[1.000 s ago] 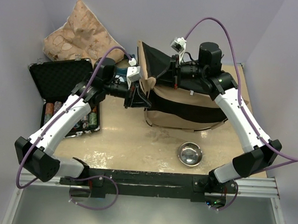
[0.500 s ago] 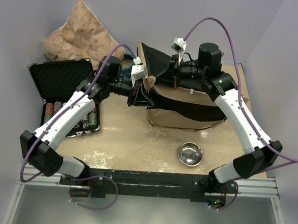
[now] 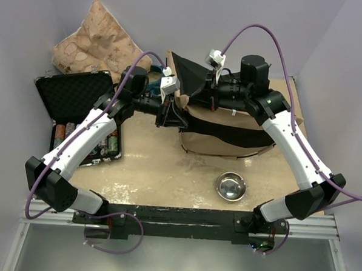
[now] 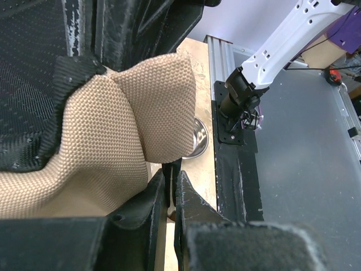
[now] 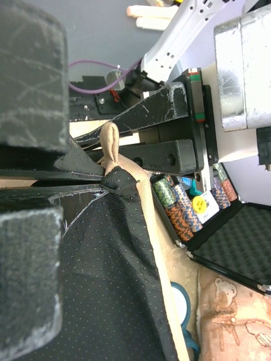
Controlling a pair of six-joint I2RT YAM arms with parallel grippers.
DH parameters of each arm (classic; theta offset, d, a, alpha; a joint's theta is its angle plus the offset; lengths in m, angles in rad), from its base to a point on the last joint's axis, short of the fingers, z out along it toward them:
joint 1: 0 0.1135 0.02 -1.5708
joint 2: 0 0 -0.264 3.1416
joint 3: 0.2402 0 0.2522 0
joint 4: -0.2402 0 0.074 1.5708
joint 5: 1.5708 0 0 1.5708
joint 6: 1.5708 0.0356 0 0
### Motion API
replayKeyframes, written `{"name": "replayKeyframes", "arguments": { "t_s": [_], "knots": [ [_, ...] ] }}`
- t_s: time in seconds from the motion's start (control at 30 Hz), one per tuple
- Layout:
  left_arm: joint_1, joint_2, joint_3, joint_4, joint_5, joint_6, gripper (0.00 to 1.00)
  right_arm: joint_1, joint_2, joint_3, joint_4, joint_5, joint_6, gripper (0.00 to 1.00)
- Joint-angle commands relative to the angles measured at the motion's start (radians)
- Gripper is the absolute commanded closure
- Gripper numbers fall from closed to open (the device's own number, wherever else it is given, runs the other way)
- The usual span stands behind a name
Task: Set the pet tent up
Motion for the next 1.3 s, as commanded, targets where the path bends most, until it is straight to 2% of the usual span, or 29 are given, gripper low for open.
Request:
{"name": "replayKeyframes", "arguments": {
  "t_s": [0.0, 0.4, 0.63, 0.87, 1.0, 1.27],
  "knots": [
    [-0.004, 0.015, 0.040, -0.027, -0.058, -0.029, 1.00, 0.021, -0.043, -0.003, -0.014, -0.043, -0.051, 1.00],
    [-0.010, 0.037, 0.063, -0.035, -0.050, -0.028, 1.00, 0.067, -0.052, 0.007, -0.123, 0.052, -0.206, 1.00],
    [-0.030, 0.037, 0.026, -0.027, -0.055, -0.035, 1.00, 0.086, -0.027, 0.081, -0.192, 0.086, -0.299, 1.00],
    [-0.030, 0.045, 0.055, -0.016, -0.065, -0.035, 1.00, 0.144, -0.037, 0.092, -0.277, 0.219, -0.451, 1.00],
    [-0.028, 0.048, 0.051, -0.012, -0.067, -0.087, 1.00, 0.159, -0.037, 0.116, -0.304, 0.276, -0.511, 1.00],
    [-0.030, 0.009, 0.012, 0.074, -0.087, -0.166, 1.00, 0.251, -0.030, 0.126, -0.331, 0.405, -0.551, 1.00]
  ]
}}
